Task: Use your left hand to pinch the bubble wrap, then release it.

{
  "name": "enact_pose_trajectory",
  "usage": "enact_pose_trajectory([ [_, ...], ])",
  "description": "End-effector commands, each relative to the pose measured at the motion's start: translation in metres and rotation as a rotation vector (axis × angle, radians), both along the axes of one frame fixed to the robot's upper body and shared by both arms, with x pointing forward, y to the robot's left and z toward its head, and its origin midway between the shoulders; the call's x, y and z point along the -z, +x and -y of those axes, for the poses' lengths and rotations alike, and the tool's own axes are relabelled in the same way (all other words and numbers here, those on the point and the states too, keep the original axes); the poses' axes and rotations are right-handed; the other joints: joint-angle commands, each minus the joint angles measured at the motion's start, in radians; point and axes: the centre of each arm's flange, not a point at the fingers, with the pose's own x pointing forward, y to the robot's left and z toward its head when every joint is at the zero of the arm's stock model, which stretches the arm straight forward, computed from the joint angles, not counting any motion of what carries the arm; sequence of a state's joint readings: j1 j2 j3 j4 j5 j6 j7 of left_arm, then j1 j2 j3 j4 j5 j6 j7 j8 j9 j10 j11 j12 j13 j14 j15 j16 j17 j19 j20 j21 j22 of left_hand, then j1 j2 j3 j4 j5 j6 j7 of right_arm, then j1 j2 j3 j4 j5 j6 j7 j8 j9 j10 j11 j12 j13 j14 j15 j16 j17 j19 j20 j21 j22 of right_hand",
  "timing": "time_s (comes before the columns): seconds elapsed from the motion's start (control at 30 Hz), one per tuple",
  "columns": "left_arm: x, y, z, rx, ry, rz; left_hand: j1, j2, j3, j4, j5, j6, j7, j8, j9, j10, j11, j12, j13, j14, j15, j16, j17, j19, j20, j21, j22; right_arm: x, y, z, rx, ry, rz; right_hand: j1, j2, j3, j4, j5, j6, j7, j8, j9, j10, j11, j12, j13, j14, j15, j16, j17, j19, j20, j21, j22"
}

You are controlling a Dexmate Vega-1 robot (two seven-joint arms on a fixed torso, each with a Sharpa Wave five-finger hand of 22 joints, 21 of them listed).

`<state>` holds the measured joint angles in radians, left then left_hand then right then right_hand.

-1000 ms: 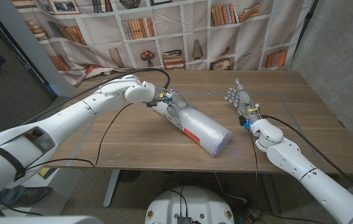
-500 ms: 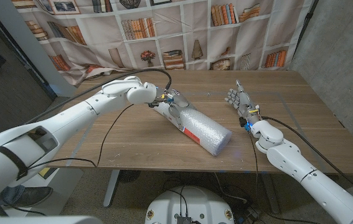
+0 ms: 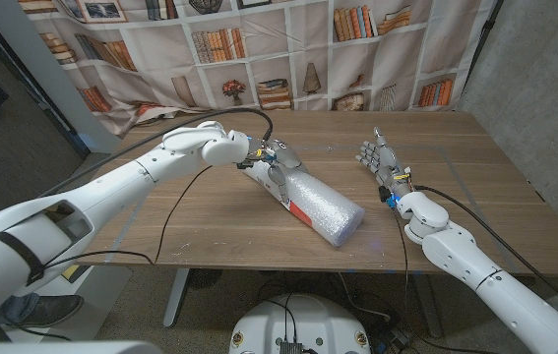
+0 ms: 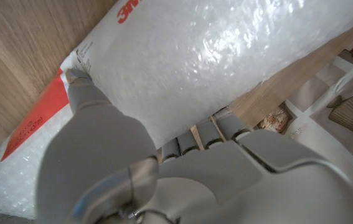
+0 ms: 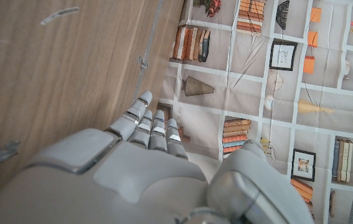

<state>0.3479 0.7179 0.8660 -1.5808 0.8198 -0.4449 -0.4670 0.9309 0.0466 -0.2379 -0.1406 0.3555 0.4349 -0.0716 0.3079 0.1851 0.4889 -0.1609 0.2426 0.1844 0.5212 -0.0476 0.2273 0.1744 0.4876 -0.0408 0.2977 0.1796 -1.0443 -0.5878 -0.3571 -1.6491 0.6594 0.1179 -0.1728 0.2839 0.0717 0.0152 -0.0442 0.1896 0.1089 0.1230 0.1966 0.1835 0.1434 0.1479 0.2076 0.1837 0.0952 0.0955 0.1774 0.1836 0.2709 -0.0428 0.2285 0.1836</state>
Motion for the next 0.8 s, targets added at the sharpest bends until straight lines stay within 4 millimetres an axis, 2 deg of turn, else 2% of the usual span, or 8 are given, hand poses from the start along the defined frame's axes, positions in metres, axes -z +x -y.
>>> enact_pose_trajectory([
  [0.03,-0.01,-0.005,-0.003,-0.011,-0.018,0.032,0.056,0.058,0.005,0.004,-0.005,0.011,-0.001,0.004,0.004,0.042,-0.035,-0.005,0.004,0.009,-0.094,0.003,0.006,0.009,0.001,0.005,0.005,-0.002,0.001,-0.001,-0.005,-0.001,0.003,0.001,0.004,0.001,-0.006,0.002,0.006,0.005,0.0,0.006,0.011,-0.001,0.007,0.003,0.002,0.007,0.006,0.003,0.008,-0.005,0.001,0.003],
  [0.8,-0.034,-0.02,0.002,-0.003,-0.033,0.071,0.063,0.076,0.011,0.013,-0.018,0.019,0.001,-0.002,0.004,0.056,-0.032,-0.017,0.005,0.013,-0.095,-0.009,0.007,0.005,0.001,-0.003,0.005,-0.002,0.001,0.0,0.0,0.008,0.012,0.001,0.005,0.001,-0.006,0.002,0.006,0.005,0.0,0.006,0.011,-0.001,0.006,0.003,0.003,0.007,0.006,0.003,0.008,-0.005,0.0,0.004],
])
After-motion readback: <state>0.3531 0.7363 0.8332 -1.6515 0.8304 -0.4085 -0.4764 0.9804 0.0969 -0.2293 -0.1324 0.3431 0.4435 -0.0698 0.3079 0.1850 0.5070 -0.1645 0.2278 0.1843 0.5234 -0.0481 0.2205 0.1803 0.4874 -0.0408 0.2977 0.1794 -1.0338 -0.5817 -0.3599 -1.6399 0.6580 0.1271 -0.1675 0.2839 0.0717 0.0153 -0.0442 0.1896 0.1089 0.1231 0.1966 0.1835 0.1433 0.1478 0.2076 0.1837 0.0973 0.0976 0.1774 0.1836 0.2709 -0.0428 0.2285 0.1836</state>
